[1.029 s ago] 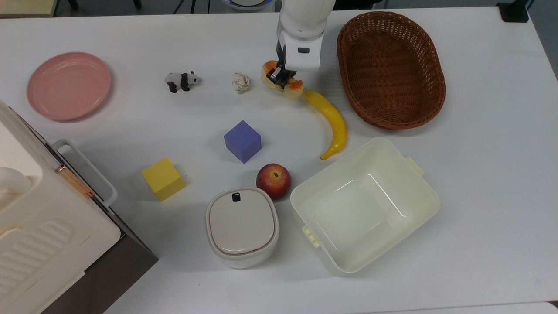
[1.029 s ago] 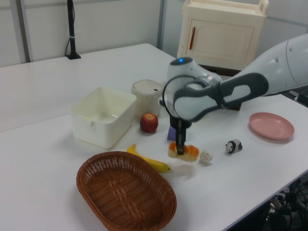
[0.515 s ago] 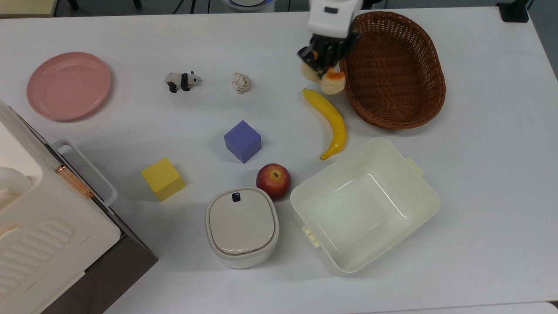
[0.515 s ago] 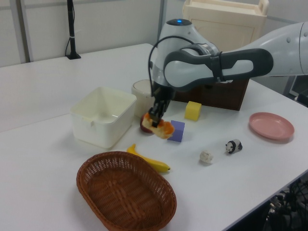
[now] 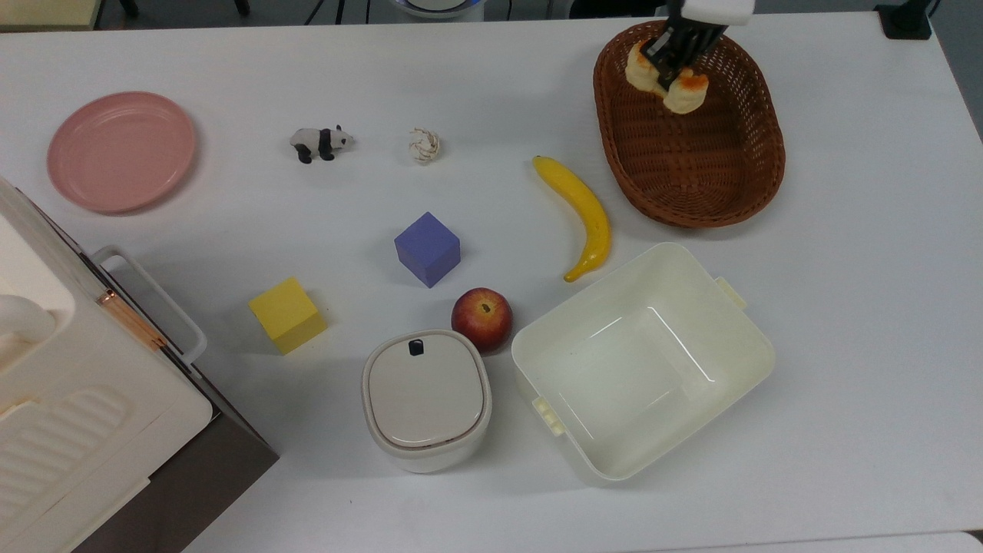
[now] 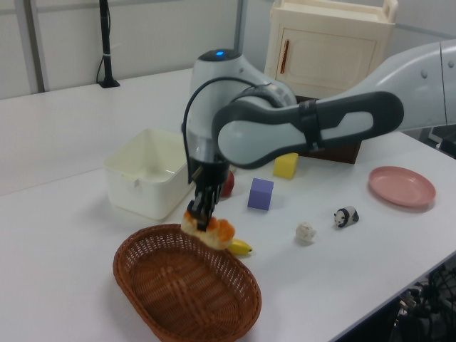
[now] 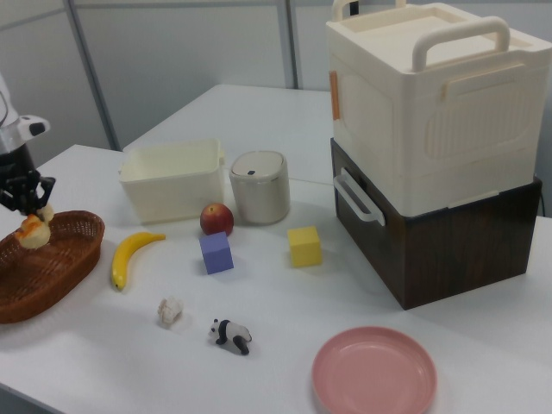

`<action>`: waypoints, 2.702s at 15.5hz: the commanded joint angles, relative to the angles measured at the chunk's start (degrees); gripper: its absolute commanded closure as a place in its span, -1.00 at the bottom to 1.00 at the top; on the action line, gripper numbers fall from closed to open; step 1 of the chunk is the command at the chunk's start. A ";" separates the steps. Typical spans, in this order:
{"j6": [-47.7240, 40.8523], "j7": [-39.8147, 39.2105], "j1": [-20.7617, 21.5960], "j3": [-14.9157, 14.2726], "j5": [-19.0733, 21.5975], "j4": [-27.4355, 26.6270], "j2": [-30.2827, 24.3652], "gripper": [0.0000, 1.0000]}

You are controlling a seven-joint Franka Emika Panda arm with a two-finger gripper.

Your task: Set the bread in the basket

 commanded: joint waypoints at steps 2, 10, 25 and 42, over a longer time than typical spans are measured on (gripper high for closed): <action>-1.12 0.41 3.26 -0.68 0.12 0.48 3.65 0.78; -1.29 0.23 3.53 -0.68 -1.81 0.48 4.10 -1.00; -12.80 5.85 -10.71 -10.15 -4.36 9.26 -4.34 -1.00; -23.44 -0.74 -20.38 -17.81 3.02 17.53 -4.16 -1.00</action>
